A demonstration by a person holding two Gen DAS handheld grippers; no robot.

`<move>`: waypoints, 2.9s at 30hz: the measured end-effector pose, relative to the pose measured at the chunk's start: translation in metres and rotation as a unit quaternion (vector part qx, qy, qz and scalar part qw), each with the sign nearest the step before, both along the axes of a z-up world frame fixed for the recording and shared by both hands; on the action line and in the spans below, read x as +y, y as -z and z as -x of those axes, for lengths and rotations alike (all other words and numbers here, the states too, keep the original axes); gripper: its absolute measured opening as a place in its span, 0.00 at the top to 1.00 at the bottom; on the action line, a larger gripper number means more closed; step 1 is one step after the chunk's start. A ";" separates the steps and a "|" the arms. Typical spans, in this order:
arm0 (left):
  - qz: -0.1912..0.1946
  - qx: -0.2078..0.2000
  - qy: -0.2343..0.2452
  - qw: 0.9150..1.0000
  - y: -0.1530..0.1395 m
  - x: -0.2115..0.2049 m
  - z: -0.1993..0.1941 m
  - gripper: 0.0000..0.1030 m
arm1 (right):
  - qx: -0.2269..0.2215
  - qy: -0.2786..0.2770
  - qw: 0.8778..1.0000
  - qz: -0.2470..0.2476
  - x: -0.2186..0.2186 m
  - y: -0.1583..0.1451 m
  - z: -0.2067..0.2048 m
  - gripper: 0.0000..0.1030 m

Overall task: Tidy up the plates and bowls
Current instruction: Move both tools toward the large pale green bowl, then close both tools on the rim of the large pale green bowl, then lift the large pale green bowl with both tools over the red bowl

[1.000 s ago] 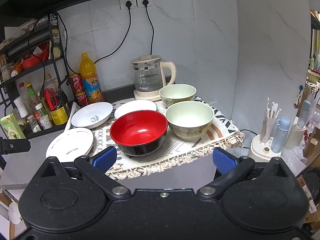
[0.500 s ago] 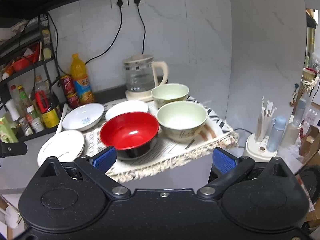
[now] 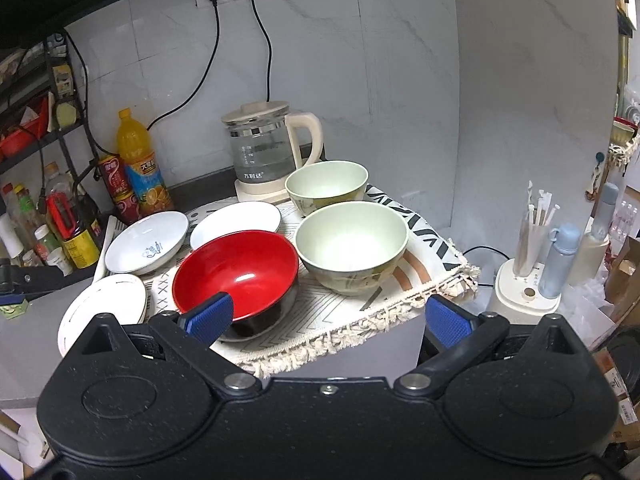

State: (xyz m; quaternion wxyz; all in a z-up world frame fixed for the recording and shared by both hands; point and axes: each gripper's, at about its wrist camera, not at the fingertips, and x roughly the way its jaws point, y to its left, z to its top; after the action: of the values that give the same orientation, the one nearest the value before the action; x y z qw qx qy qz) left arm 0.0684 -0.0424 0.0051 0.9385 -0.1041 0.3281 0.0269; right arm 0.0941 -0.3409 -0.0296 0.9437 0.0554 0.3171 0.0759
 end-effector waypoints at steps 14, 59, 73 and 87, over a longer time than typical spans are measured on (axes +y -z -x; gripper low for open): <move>0.003 0.004 0.034 0.999 0.004 -0.020 -0.087 0.00 | 0.026 0.006 0.999 -0.035 -0.014 0.012 -0.069 0.00; 0.022 0.146 0.276 0.950 0.099 -0.129 -0.338 0.36 | 0.195 0.108 0.972 -0.070 -0.061 0.099 -0.213 0.50; 0.006 0.242 0.307 0.921 0.141 -0.168 -0.361 0.77 | 0.244 0.073 0.963 -0.089 -0.056 0.129 -0.232 0.84; 0.027 0.164 0.233 0.958 0.080 -0.162 -0.330 0.77 | 0.180 0.008 0.980 -0.081 -0.067 0.091 -0.235 0.86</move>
State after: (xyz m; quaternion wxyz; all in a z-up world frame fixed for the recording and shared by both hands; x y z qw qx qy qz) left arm 0.3987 -0.2049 -0.0753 0.8488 -0.0444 0.4932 -0.1852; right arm 0.3290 -0.4075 -0.1204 0.8643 0.1469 0.4740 0.0821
